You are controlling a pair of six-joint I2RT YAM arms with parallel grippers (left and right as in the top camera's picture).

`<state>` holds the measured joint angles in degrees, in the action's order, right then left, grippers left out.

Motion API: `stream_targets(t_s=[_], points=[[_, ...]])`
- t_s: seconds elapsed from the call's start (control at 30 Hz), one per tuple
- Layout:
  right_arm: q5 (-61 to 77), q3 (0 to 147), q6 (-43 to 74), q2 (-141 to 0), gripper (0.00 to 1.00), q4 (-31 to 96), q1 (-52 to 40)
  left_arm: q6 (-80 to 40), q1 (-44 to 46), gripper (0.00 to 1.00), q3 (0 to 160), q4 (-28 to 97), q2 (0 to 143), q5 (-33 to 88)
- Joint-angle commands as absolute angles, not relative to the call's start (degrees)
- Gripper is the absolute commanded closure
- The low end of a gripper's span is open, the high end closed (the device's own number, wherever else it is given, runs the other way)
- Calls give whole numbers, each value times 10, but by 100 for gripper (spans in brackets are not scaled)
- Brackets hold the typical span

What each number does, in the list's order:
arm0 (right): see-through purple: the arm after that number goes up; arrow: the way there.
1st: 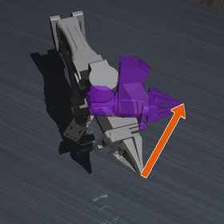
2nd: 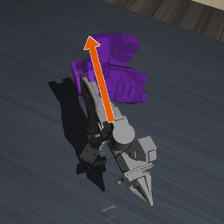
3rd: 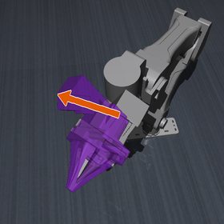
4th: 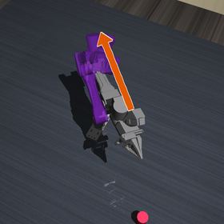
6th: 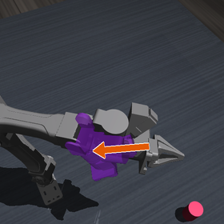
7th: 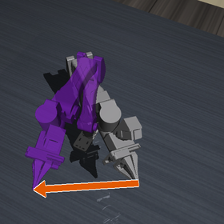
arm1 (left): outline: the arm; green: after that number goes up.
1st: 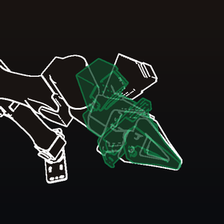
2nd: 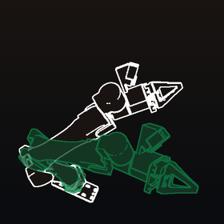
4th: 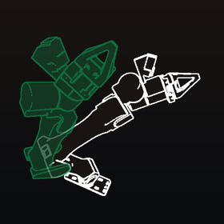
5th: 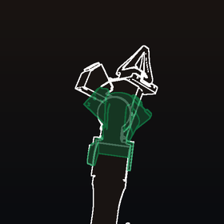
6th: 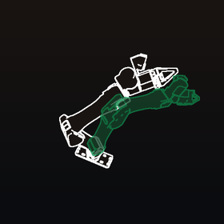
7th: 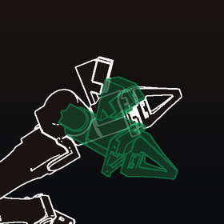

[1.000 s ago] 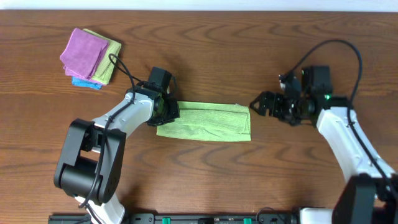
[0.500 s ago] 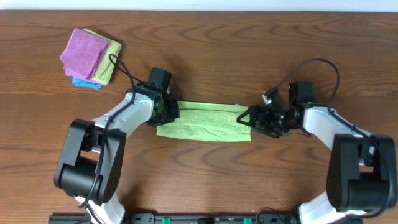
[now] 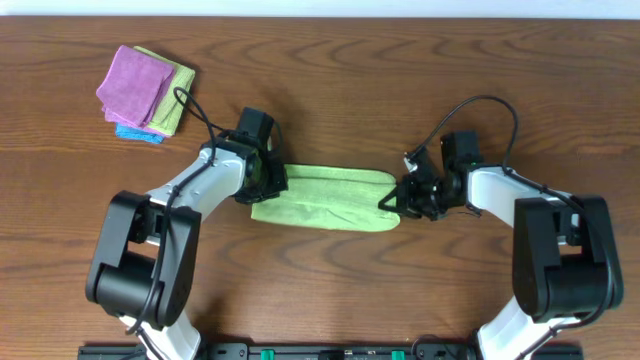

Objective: Fold the cloth

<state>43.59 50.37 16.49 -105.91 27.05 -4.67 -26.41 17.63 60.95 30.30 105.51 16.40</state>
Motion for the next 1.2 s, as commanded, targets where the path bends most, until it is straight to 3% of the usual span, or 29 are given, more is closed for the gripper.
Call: stream_targets(t_s=[0.0,0.23,0.5,0.83,1.17], points=[[401,549,150,-1064,99,320,-30,-235,153,94,632,340,996,167],[216,690,123,-1041,98,561,2,-223,106,94,647,396,794,161],[-110,795,254,-992,99,698,-42,-218,103,94,647,475,627,126],[-127,798,278,-1034,98,628,-228,-218,103,94,647,536,565,127],[-115,798,291,-1078,99,603,-298,-205,103,94,647,556,565,131]])
